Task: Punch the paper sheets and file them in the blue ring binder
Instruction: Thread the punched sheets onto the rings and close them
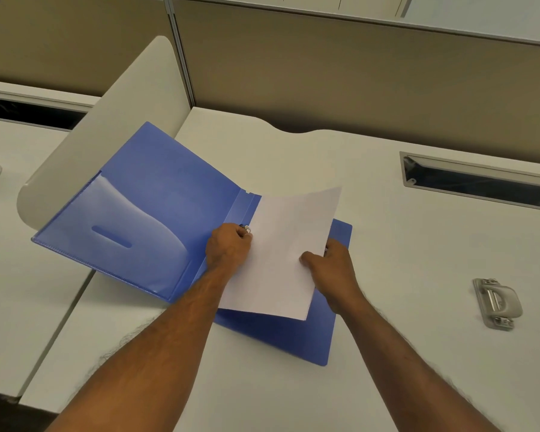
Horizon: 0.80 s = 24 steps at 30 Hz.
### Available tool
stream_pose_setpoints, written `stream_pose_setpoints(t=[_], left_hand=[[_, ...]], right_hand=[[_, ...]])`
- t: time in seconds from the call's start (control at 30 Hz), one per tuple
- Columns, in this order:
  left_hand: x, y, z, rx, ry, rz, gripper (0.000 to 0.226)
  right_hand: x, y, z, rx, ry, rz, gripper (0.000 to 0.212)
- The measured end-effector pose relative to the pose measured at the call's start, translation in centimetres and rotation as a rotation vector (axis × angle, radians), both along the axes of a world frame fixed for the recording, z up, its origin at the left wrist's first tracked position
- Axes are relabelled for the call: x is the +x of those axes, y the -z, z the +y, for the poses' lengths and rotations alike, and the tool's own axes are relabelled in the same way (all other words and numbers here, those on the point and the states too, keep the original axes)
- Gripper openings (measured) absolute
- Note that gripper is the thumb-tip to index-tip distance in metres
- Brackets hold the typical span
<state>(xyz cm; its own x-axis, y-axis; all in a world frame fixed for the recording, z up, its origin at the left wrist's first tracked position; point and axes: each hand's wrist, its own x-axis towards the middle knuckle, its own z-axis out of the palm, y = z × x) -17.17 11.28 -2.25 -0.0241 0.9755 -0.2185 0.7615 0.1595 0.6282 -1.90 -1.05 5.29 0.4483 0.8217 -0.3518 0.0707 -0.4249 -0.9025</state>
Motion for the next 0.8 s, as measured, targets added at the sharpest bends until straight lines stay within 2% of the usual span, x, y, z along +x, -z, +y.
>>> stream_pose_setpoints(t=[0.13, 0.3, 0.43, 0.6, 0.63, 0.7, 0.73, 0.8], left_hand=[[-1.6, 0.8, -0.1, 0.058, 0.072, -0.088, 0.021], [-3.1, 1.1, -1.1, 0.197, 0.031, -0.145, 0.033], [-3.7, 1.7, -1.4, 0.156, 0.011, -0.089, 0.041], [-3.7, 1.7, -1.3, 0.115, -0.020, -0.088, 0.038], [-3.7, 1.7, -1.3, 0.106, -0.021, -0.084, 0.038], [-3.7, 1.8, -1.2, 0.092, -0.022, -0.088, 0.037], [-3.7, 1.9, -1.3, 0.089, -0.022, -0.088, 0.037], [-3.7, 1.7, -1.4, 0.088, -0.025, -0.086, 0.037]], right_hand=[[0.8, 2.1, -1.0, -0.072, 0.036, -0.031, 0.024], [0.9, 4.8, -1.9, -0.153, 0.058, -0.062, 0.029], [0.9, 6.5, -2.1, -0.237, 0.077, -0.130, 0.035], [0.8, 7.1, -2.1, -0.327, 0.066, -0.218, 0.049], [0.5, 7.0, -2.1, -0.362, 0.041, -0.295, 0.058], [-0.1, 6.7, -2.2, -0.429, -0.049, -0.629, 0.080], [-0.5, 6.4, -2.1, -0.392, -0.096, -0.795, 0.086], [-1.6, 6.2, -1.5, -0.228, -0.203, -0.924, 0.085]])
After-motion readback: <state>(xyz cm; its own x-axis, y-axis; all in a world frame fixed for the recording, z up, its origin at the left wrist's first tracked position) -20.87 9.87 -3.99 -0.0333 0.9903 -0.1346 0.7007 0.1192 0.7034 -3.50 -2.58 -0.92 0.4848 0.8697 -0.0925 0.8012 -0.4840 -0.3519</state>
